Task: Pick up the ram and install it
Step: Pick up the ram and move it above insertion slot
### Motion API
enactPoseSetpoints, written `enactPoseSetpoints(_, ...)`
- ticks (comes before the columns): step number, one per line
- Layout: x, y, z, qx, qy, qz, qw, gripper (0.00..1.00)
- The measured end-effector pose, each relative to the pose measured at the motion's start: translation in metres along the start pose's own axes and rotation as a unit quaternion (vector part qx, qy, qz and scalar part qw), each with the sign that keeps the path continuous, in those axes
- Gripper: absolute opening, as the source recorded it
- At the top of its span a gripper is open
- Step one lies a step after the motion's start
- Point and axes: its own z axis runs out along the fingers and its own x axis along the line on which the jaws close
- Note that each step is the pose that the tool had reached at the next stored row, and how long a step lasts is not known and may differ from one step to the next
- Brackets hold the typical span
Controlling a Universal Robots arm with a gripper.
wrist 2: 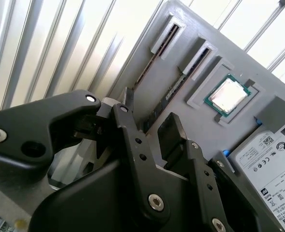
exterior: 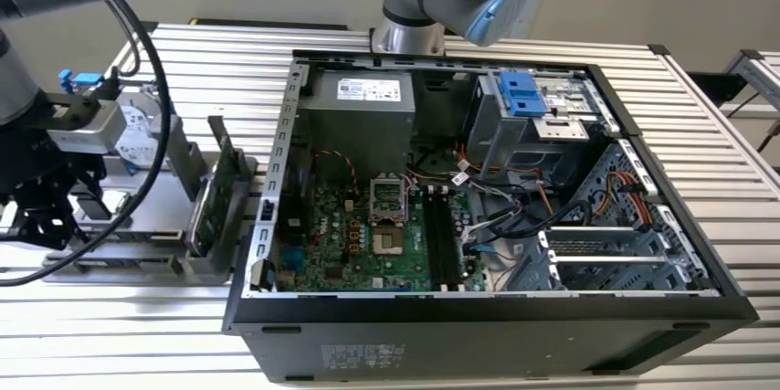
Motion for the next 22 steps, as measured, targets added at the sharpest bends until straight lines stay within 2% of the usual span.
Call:
enactPoseSetpoints(12, 0.0001, 0.0, 0.0031, 0.0, 0.0, 0.0, 1.0, 1.0)
enactPoseSetpoints(22, 0.0002, 0.0, 0.0093, 0.0, 0.0, 0.0, 1.0, 1.0)
